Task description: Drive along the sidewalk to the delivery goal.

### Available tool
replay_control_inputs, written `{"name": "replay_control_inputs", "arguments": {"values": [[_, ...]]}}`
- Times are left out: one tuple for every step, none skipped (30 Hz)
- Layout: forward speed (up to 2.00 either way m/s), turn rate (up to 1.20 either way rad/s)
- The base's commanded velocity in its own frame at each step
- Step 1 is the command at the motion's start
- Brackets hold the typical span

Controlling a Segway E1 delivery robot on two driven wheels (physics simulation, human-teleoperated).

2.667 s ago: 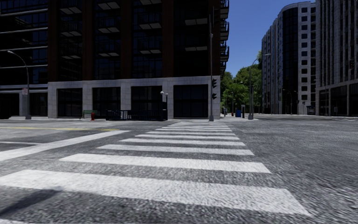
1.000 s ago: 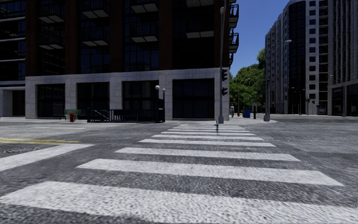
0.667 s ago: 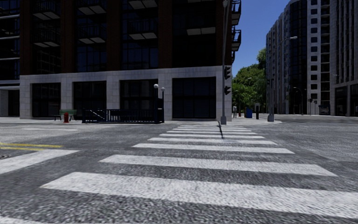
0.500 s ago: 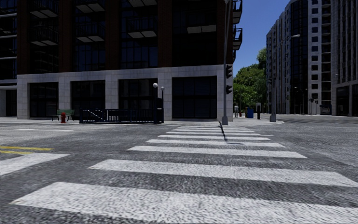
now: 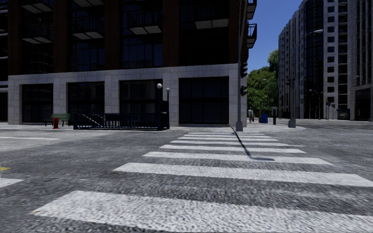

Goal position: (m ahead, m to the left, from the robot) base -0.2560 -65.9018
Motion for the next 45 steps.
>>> {"name": "replay_control_inputs", "arguments": {"values": [[2.00, 0.00], [2.00, 0.00], [2.00, 0.00], [2.00, 0.00], [2.00, 0.00], [2.00, 0.00], [2.00, 0.00], [2.00, 0.00], [2.00, 0.00], [2.00, 0.00], [2.00, 0.00], [2.00, 0.00], [2.00, 0.00], [2.00, -0.47], [2.00, -0.67], [2.00, -0.87], [2.00, -0.87], [2.00, -0.95], [2.00, -0.97], [2.00, -0.98], [2.00, -0.90], [2.00, -0.11], [2.00, 0.00], [2.00, 0.00], [2.00, 0.00], [2.00, 0.00], [2.00, 0.00], [2.00, 0.00], [2.00, 0.00], [2.00, 0.00], [2.00, 0.00], [2.00, 0.00], [2.00, 0.00], [2.00, 0.00], [2.00, 0.00], [2.00, 0.00], [2.00, 0.00], [2.00, 0.00], [2.00, 0.00], [2.00, 0.00], [2.00, 0.00], [2.00, 0.00], [2.00, 0.00], [2.00, 0.00], [2.00, 0.00]]}}
